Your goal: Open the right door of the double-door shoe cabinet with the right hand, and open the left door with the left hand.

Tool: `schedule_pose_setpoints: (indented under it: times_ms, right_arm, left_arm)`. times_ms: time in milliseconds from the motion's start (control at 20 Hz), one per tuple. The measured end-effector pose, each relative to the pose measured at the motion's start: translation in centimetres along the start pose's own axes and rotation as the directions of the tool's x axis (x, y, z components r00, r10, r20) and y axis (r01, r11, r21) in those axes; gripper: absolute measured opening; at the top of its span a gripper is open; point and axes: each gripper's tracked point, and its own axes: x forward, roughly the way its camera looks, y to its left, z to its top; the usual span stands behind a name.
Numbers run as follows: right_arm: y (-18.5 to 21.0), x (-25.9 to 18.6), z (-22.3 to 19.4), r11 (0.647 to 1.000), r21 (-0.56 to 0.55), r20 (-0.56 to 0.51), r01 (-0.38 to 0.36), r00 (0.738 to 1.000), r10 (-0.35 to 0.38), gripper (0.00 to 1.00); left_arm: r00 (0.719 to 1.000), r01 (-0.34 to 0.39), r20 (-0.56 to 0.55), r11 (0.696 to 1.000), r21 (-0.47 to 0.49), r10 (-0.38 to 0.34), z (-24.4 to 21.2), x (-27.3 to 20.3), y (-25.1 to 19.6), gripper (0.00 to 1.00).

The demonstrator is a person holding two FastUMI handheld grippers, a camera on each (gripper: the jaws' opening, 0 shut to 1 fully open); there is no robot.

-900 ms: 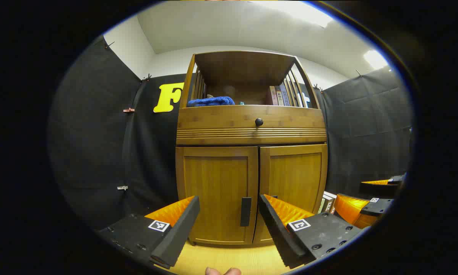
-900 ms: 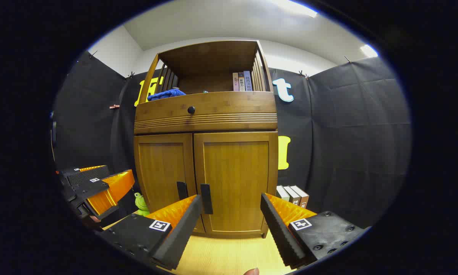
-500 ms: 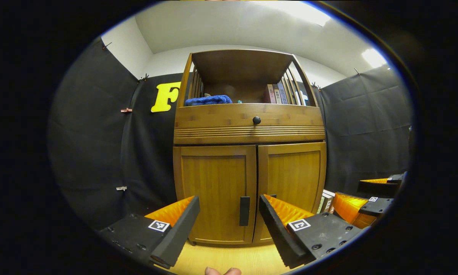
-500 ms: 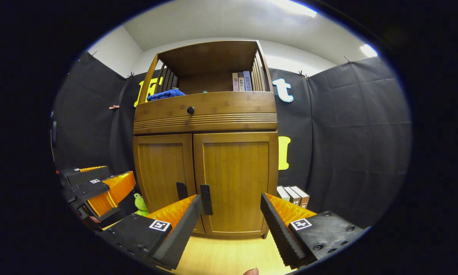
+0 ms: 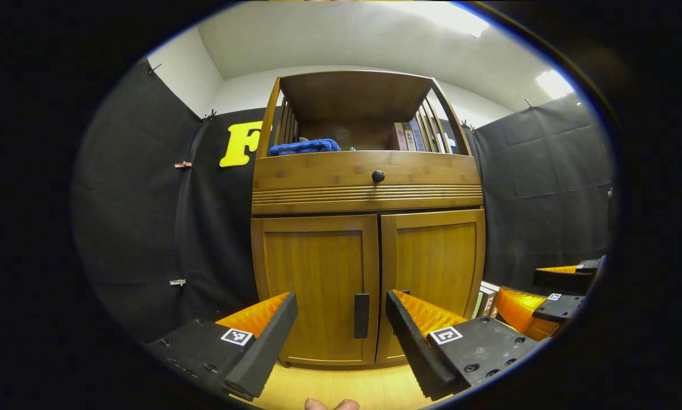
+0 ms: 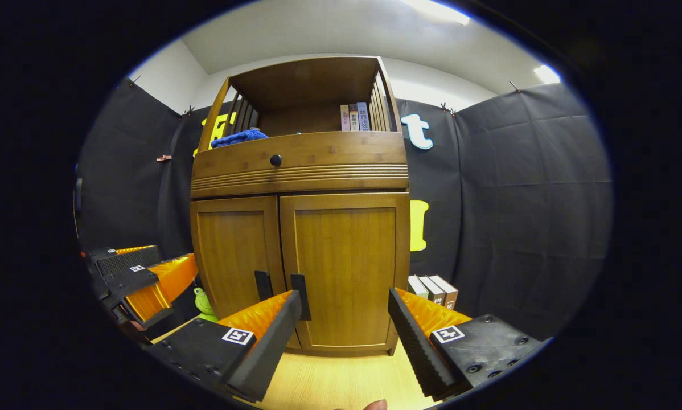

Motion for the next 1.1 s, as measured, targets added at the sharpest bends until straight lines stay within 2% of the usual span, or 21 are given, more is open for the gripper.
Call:
schedule_pose_setpoints:
  times_ms: [150,250,600,650,750,1000,1050,1100]
  right_arm:
    - [0.7,1.3,-0.3,1.0,0.014,-0.008,-0.015,1.0,0.015,1.0]
    - [1.5,3.0,-1.1,0.999,0.022,-0.033,-0.038,0.999,0.038,0.96]
    - [5.5,10.0,-4.7,0.992,0.068,-0.087,-0.111,0.989,0.116,0.98]
    - [6.1,10.8,-5.2,0.99,0.083,-0.096,-0.113,0.988,0.121,1.0]
    - [7.1,12.5,-6.3,0.99,0.1,-0.109,-0.102,0.988,0.113,0.98]
    - [9.3,17.0,-10.5,0.993,0.061,-0.168,-0.097,0.98,0.106,0.98]
    - [9.4,17.6,-11.4,0.994,0.057,-0.183,-0.094,0.978,0.103,0.96]
    - [9.6,18.4,-12.2,0.995,0.051,-0.195,-0.088,0.976,0.096,0.89]
  left_arm:
    - [1.0,-0.009,0.0,1.0,0.018,0.009,-0.1,0.1,0.2,0.96]
    - [1.0,0.0,-0.014,1.0,0.026,0.0,-0.6,0.2,0.1,0.96]
    - [0.999,-0.023,-0.023,0.999,0.026,0.024,-1.1,0.1,1.5,0.96]
    - [0.999,-0.027,-0.025,0.999,0.024,0.028,-1.2,0.0,1.6,0.96]
    - [0.999,-0.036,-0.029,0.999,0.023,0.036,-1.1,-0.1,1.9,0.96]
    - [0.998,-0.047,-0.051,0.999,0.024,0.048,-0.9,-0.1,2.0,0.96]
    - [0.997,-0.052,-0.055,0.998,0.024,0.053,-1.1,0.0,2.1,0.96]
    - [0.997,-0.055,-0.059,0.998,0.023,0.056,-1.1,0.0,2.2,0.97]
